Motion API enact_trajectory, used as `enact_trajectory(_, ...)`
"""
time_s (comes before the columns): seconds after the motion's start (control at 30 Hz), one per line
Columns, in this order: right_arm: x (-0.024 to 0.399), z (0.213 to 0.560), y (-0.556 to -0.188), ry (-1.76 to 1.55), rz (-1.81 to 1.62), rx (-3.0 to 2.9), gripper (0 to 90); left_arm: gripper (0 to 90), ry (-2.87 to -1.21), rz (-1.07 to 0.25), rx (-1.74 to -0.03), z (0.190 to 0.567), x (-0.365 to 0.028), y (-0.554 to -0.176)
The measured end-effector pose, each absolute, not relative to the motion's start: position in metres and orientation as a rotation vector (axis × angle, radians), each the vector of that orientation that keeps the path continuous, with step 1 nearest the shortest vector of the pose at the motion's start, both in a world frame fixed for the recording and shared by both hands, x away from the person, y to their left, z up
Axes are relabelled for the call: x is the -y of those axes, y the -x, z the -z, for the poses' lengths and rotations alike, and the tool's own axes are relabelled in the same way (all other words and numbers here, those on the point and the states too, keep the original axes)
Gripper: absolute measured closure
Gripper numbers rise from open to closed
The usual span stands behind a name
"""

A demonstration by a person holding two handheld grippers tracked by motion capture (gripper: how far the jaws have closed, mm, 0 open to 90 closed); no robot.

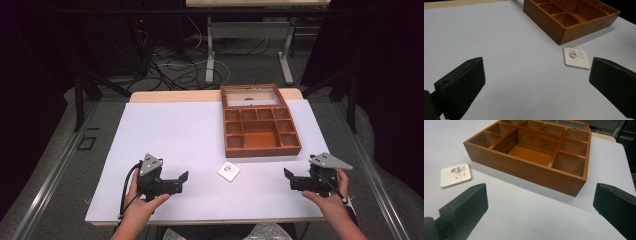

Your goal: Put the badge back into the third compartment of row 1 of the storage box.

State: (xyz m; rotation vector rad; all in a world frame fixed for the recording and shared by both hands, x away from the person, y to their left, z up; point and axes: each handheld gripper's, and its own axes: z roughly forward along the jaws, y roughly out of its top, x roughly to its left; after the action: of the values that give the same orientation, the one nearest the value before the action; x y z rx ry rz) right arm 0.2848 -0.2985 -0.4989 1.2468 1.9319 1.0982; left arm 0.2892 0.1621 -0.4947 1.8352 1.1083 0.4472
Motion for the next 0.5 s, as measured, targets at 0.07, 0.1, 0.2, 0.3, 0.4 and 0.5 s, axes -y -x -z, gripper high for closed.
enact_trajectory(0.07, 0.298, 0.499, -0.284, -1.259, -1.096, -1.929, 0.0, 0.4, -1.845, -0.448, -1.109, 0.492, -0.161, -0.291)
enact_trajectory(0.1, 0.298, 0.499, -0.284, -1.259, -1.096, -1.929, 0.0, 0.4, -1.845, -0.448, -1.109, 0.492, -0.161, -0.291)
enact_trajectory(0.2, 0.3, 0.499, -0.284, -1.26, -1.114, -1.941, 0.0, 0.4, -1.879, -0.463, -1.102, 0.486, -0.156, -0.294)
enact_trajectory(0.3, 0.3, 0.499, -0.284, -1.257, -1.121, -1.935, 0.0, 0.4, -1.9, -0.466, -1.101, 0.48, -0.15, -0.297)
enact_trajectory(0.4, 0.3, 0.498, -0.284, -1.26, -1.12, -1.929, 0.0, 0.4, -1.933, -0.457, -1.096, 0.474, -0.14, -0.304)
enact_trajectory(0.5, 0.301, 0.497, -0.283, -1.268, -1.115, -1.929, 0.0, 0.4, -1.943, -0.433, -1.089, 0.471, -0.132, -0.309)
